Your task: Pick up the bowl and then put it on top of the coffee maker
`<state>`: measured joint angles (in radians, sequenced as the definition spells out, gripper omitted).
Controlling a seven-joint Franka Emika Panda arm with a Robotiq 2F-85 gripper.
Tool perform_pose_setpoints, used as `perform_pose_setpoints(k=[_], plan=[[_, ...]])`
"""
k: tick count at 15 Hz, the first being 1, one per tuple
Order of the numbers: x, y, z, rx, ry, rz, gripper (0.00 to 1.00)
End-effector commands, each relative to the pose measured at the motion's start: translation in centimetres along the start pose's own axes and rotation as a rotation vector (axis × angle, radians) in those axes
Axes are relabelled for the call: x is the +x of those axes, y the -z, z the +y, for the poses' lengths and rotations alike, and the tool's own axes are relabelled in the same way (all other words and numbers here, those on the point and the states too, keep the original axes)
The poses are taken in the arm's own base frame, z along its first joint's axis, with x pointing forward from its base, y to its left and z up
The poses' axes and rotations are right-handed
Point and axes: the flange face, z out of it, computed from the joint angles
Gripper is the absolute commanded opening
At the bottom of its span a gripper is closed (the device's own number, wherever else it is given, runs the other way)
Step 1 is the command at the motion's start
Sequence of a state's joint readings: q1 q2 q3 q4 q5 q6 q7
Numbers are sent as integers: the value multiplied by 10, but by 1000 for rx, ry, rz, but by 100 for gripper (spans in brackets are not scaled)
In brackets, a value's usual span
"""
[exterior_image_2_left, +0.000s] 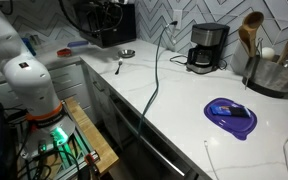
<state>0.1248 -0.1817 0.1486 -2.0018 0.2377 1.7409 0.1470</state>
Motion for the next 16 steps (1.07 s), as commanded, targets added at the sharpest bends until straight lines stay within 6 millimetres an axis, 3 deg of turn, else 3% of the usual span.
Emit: perform_pose_setpoints(k=[1,8,16], plan=[[21,-28,17,32,76,8,100],[62,-81,53,155,131,60,100],[91,-127,69,285,126,77,100]])
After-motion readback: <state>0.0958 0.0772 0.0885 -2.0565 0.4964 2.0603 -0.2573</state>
